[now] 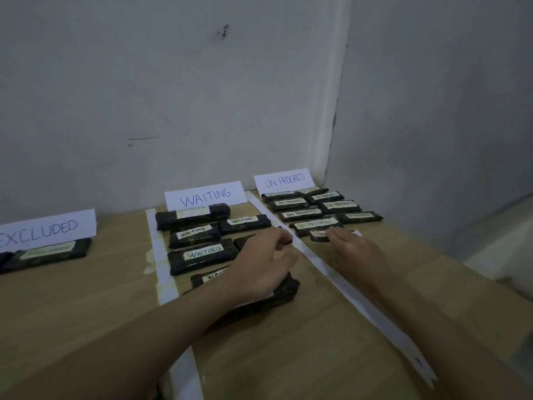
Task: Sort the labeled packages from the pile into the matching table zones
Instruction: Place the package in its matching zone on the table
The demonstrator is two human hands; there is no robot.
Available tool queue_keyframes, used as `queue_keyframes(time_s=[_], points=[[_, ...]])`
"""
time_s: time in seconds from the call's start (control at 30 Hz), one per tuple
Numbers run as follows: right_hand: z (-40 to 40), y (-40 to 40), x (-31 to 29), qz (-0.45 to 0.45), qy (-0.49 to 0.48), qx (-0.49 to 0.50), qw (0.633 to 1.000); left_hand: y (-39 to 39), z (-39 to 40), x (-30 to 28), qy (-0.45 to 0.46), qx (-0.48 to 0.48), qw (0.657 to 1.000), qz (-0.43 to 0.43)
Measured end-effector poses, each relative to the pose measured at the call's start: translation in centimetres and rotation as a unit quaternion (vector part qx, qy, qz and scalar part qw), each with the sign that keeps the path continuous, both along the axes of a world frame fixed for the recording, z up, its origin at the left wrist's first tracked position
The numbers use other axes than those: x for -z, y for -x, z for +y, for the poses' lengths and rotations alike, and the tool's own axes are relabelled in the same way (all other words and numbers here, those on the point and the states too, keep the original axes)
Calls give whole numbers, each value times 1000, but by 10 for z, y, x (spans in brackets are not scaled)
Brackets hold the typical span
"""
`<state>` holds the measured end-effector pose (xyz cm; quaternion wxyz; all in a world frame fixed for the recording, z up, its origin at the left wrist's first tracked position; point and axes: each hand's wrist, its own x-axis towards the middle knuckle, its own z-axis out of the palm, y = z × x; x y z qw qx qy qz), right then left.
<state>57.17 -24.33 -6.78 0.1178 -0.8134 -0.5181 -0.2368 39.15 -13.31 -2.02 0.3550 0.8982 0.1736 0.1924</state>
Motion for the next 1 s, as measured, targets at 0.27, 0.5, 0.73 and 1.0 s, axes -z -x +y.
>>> queue_keyframes(time_s=[0.27,0.5,0.73,1.0], points=[[12,-37,13,96,111,26,989,8,18,11,-111,53,990,70],[17,-4,4,34,15,-72,997,31,18,1,-195,81,973,95],[38,84,-26,7,-11,-200,980,102,31,-6,-307,50,940,144],[60,207,-39,33,-6,-312,949,236,51,-20,-353,-28,905,238]])
